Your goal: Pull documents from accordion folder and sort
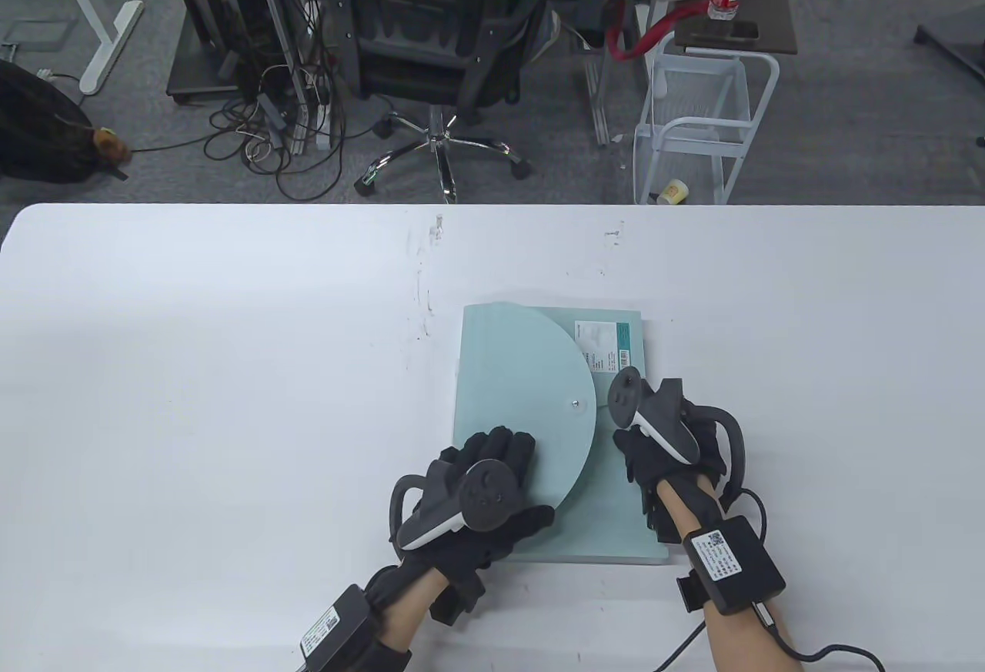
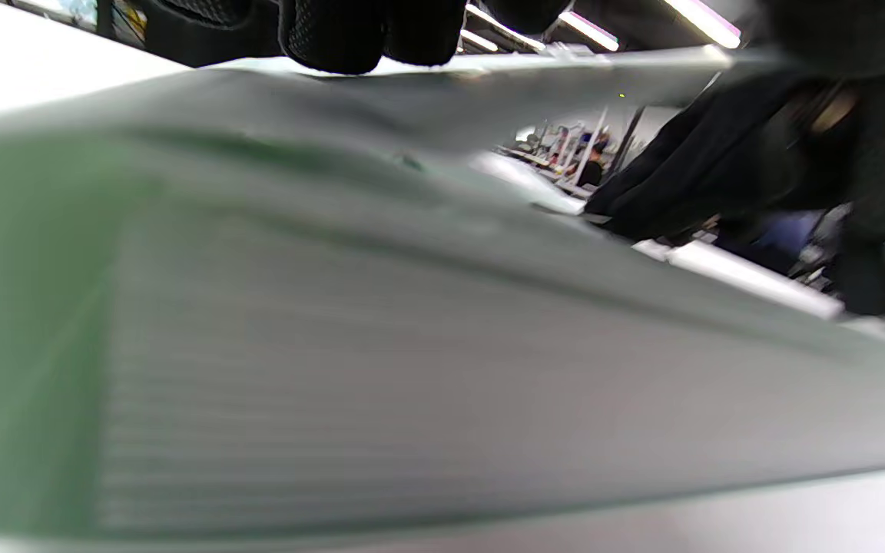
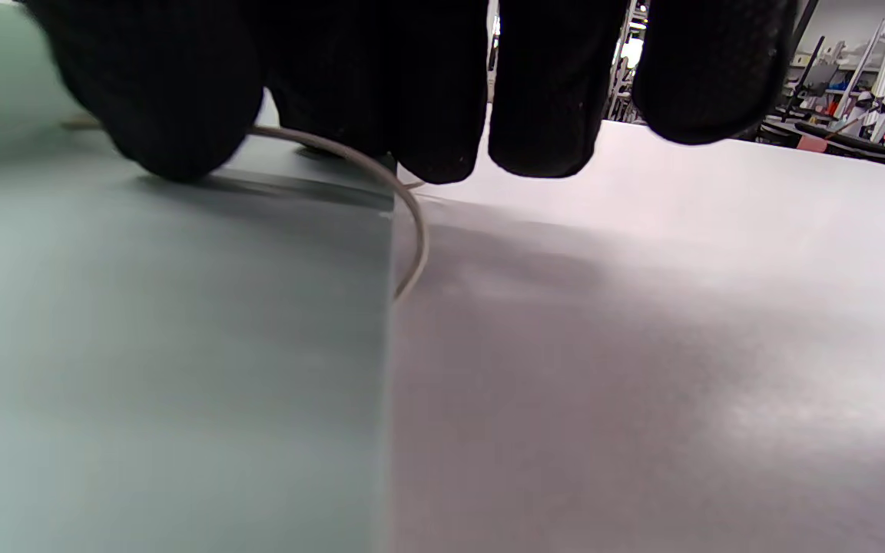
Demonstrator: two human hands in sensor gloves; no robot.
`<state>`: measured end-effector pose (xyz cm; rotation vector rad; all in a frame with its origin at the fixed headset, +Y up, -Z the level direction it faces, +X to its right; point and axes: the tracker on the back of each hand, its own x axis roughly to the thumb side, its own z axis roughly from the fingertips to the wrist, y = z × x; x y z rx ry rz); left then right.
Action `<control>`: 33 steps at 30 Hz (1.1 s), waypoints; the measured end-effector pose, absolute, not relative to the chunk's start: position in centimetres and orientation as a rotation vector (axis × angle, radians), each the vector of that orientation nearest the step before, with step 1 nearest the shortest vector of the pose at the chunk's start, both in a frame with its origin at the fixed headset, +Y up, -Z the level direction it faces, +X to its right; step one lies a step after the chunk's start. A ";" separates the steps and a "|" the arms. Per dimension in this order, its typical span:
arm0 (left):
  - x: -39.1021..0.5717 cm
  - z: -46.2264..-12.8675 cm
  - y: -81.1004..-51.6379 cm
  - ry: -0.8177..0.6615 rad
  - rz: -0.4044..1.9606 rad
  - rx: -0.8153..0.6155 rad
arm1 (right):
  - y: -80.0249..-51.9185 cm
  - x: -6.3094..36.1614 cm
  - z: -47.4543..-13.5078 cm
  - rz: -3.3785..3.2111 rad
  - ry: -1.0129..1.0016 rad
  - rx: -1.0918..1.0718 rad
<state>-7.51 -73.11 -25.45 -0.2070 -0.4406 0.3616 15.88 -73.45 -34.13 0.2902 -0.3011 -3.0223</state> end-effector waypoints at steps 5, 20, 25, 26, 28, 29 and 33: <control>-8.1 -24.6 -70.8 -0.416 0.411 -0.082 | -73.4 15.5 -34.3 -2.998 -0.302 0.295; -20.0 -26.3 -68.6 0.292 0.231 0.053 | -73.3 14.9 -34.2 -2.939 -0.334 0.297; -18.2 -28.1 -72.2 0.112 0.297 -0.186 | -73.2 14.8 -34.2 -2.932 -0.337 0.309; -17.7 -28.4 -72.6 0.053 0.290 -0.201 | -73.1 14.8 -34.2 -2.929 -0.334 0.310; -16.5 -28.6 -73.2 0.012 0.223 -0.228 | -73.0 14.4 -34.1 -2.907 -0.298 0.296; -16.0 -28.7 -73.5 -0.001 0.175 -0.237 | -72.9 13.8 -33.9 -2.862 -0.243 0.275; -15.5 -28.9 -74.4 -0.018 0.174 -0.328 | -72.1 10.7 -32.8 -2.764 -0.007 0.092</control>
